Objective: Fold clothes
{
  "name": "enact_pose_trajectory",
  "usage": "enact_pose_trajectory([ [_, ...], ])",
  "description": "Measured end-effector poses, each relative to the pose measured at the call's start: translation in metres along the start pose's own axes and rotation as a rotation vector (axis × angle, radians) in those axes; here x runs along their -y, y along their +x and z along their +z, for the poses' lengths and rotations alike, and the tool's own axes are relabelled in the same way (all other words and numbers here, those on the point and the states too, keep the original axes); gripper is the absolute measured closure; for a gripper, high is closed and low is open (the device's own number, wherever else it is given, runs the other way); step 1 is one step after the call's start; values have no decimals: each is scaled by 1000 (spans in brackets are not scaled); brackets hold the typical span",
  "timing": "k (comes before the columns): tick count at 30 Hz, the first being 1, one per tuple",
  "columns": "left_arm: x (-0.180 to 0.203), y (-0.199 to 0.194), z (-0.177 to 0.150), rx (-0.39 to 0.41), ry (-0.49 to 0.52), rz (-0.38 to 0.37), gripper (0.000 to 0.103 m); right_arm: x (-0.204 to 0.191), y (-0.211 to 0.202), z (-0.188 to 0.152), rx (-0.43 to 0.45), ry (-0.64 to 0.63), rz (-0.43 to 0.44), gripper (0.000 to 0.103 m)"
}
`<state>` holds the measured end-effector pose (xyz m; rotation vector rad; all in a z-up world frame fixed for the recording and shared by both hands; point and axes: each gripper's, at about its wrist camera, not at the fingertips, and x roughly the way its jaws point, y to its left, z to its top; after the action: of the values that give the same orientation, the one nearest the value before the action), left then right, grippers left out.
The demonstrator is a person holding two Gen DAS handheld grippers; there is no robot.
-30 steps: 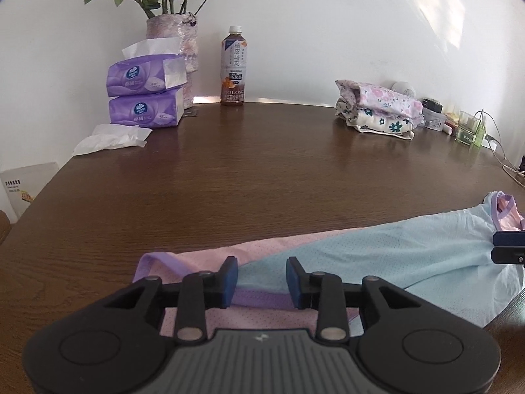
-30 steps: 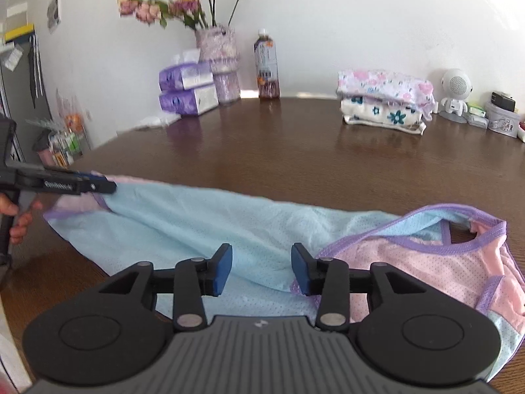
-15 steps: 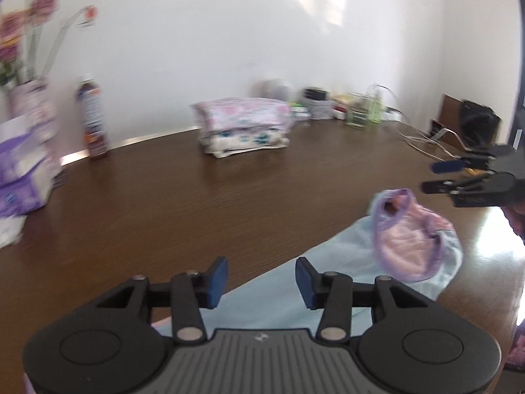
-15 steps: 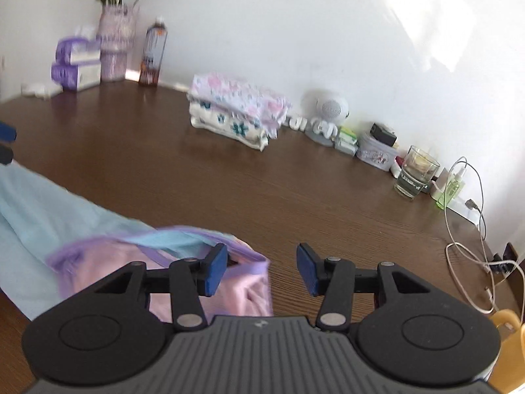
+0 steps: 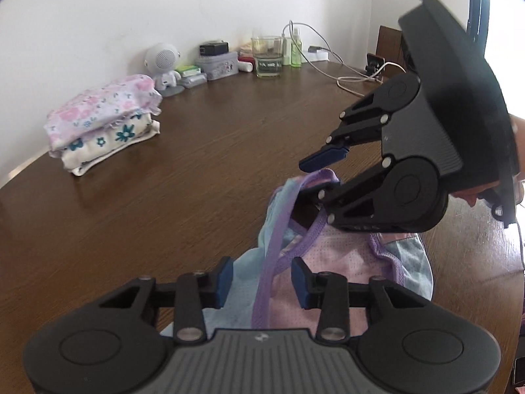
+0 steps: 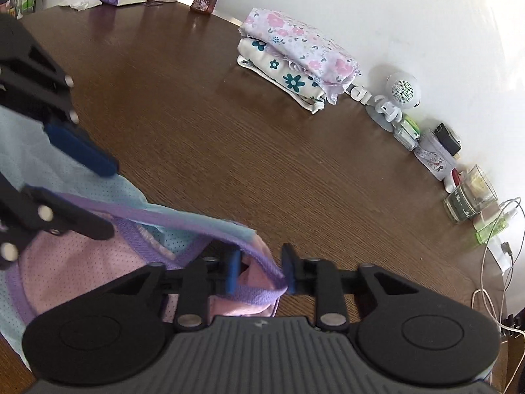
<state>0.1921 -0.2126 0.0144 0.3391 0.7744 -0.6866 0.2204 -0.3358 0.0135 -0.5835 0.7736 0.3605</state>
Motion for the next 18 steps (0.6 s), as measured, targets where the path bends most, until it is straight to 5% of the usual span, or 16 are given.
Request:
enact_pose_trajectory([
  [18, 14, 7, 0, 35, -10, -30, 87, 2, -58, -19, 177, 130, 10, 101],
])
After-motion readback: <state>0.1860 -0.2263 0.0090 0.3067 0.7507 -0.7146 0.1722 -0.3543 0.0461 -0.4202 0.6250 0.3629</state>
